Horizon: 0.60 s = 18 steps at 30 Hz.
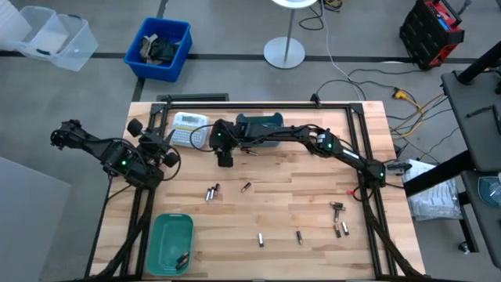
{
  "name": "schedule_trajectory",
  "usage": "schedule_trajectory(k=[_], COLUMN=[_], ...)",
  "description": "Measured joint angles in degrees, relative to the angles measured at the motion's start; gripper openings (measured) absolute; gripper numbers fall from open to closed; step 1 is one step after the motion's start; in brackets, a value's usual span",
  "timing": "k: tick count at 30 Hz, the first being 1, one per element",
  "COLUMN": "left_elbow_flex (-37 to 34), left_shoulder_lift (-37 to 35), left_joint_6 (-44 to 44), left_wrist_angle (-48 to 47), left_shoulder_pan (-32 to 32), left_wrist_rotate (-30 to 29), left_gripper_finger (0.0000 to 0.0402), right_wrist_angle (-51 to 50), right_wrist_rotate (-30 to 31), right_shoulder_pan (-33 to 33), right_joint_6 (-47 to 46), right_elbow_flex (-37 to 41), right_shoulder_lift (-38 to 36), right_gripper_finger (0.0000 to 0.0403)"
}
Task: Sort batteries
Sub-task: Put the silver battery into the blue bin
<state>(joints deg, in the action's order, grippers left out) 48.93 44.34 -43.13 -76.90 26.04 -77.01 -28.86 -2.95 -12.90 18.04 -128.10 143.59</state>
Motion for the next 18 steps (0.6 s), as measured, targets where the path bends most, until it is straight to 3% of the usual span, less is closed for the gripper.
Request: schedule_trajectory(k=[18], left_elbow_flex=[0.0], left_shoulder_lift=[0.3], left_joint_6=[0.0], left_wrist_angle=[0.2], left_shoulder_pan=[0.0], left_wrist_rotate=[0.0], left_gripper_finger=[0.0113], right_wrist_angle=[1.7], right_wrist_rotate=[-0.3], right_shoulder_pan=[-0.8], right_joint_6=[1.9], right_elbow_flex=[1.8], right_shoulder_lift=[1.7], right_gripper_finger=[0.0222])
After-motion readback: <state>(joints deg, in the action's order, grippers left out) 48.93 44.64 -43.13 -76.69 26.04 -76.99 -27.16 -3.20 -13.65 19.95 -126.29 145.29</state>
